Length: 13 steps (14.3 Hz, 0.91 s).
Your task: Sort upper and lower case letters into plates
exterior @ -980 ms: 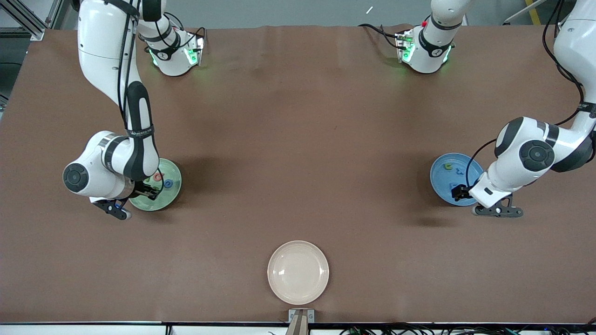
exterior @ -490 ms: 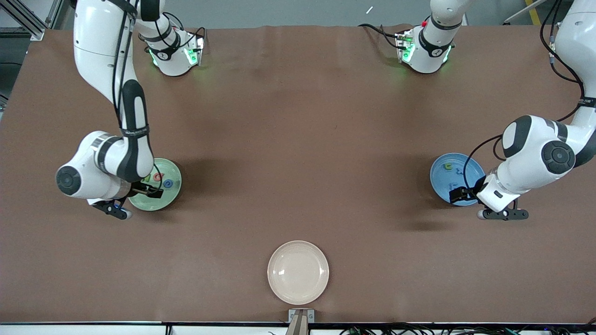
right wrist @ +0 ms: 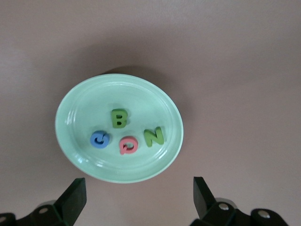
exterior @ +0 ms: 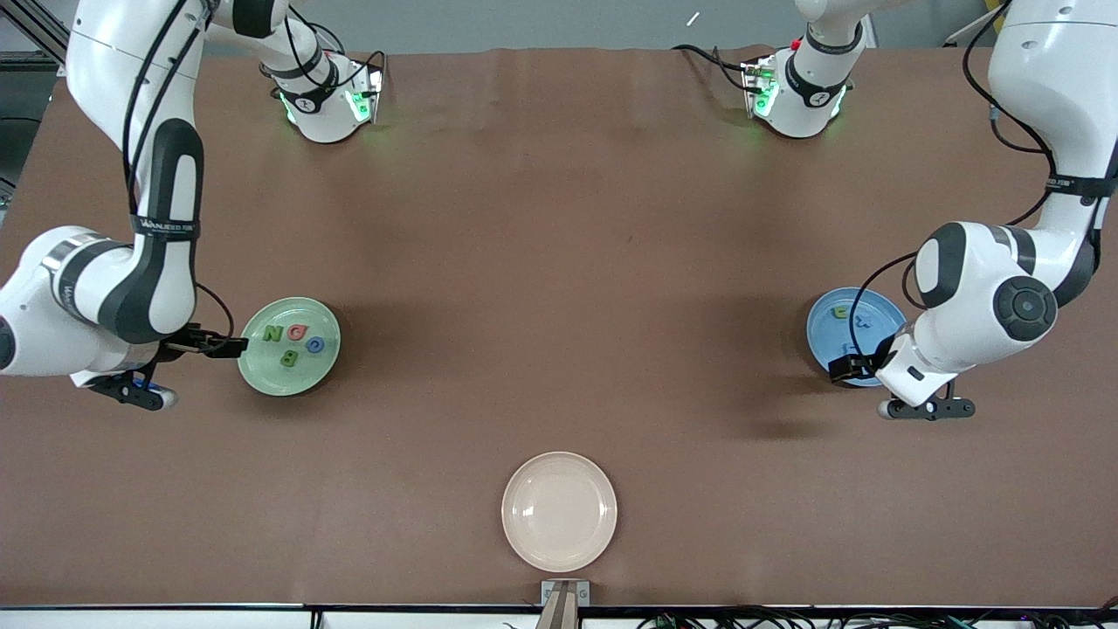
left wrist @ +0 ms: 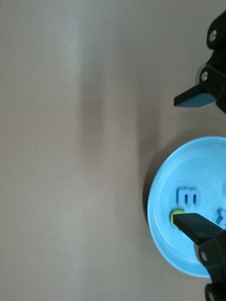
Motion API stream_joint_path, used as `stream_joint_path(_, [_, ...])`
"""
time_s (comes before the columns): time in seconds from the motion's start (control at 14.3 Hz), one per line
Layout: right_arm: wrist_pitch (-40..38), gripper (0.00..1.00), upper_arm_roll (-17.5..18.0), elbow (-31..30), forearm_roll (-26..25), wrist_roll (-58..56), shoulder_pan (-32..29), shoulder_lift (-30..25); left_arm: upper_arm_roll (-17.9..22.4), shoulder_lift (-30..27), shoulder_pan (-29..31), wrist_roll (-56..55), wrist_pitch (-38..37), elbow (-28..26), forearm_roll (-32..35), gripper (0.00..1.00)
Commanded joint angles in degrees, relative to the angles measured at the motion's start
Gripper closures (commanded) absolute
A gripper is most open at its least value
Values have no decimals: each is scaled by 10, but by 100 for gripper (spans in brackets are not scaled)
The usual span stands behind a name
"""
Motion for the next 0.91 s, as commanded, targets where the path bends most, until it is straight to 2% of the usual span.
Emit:
stream_joint_path(0.0, [-58,0,-24,52,-11,-6,-3,-5,58,-12,-57,19,-29,14,-29,1])
stream_joint_path(0.21, [-97,0,-38,102,-22,-7,-4,-5,87,-11,-90,22,-39,17,-51,1])
stream_joint_path(0.42, [-117,0,-32,123,-18,-22,-32,-13,152,-14,-147,33,-61,29,-77,1])
stream_joint_path(0.84, [-144,0,109,198,-28,9,-157,-36,151,-15,-135,44,-58,26,-77,1])
